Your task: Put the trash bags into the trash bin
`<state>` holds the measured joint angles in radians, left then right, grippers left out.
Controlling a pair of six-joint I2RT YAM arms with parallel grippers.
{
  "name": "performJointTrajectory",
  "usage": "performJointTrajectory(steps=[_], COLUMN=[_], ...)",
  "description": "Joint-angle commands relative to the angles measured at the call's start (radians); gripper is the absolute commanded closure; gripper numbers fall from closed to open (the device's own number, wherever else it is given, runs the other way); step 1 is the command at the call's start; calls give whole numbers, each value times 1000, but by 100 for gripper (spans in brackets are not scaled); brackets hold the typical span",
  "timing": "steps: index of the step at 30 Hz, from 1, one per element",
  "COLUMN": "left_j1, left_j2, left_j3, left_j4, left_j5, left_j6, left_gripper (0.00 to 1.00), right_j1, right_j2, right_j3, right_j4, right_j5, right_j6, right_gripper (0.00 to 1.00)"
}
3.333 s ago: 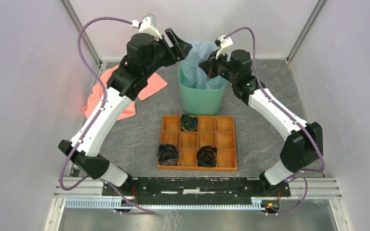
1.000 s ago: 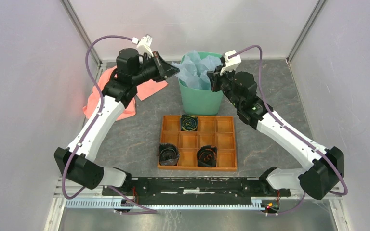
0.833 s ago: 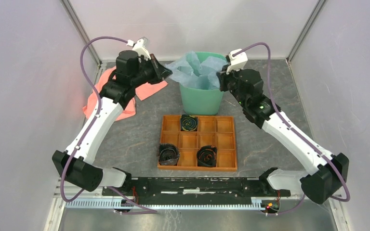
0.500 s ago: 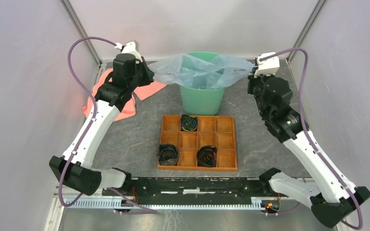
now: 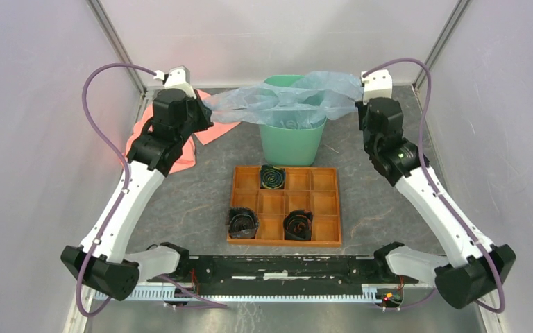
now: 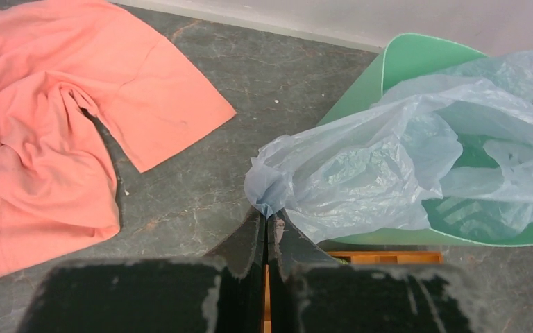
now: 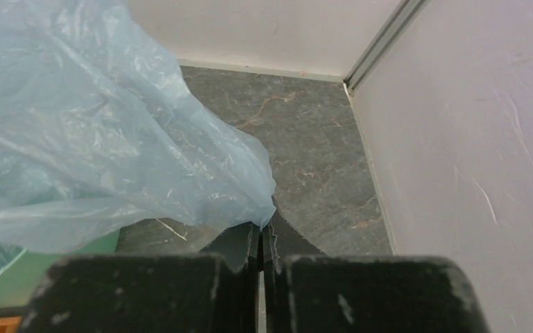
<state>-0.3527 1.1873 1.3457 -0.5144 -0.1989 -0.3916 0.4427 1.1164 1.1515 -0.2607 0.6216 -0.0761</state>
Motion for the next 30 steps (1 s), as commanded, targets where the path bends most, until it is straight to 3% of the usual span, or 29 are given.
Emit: performJointTrajectory(steps=[1, 3, 5, 9, 11, 14, 19, 25, 30], left_j1=[4, 4, 5, 4, 4, 5, 4, 4, 4], left_j2=[-35, -48, -68, -104, -112, -119, -163, -167, -174], left_j3=[-47, -72, -103, -163, -175, -177, -236, -244, -250], left_j4=[67, 85, 126, 245, 277, 290, 350, 349, 343], left_j5=[46, 109, 218, 417, 435, 428, 381, 371, 360], left_j6=[51, 51, 49, 39, 34, 34, 34, 31, 37], left_gripper=[98, 98, 98, 98, 98, 98, 98, 98, 98], right_j1=[-76, -81, -82, -80, -80, -82, -81, -82, -80], right_j2=[70, 89, 76, -1, -32, -79, -163, -208, -215], right_j3=[123, 136, 99, 31, 28, 12, -108, -192, -247], right_j4=[-15, -54, -62, -71, -93, -106, 10, 229, 292], right_j5=[-178, -265, -397, -497, -479, -432, -516, -730, -646], right_j6=[42, 53, 55, 61, 57, 72, 310, 662, 832], right_gripper=[100, 98, 88, 71, 61, 32, 4, 2, 2])
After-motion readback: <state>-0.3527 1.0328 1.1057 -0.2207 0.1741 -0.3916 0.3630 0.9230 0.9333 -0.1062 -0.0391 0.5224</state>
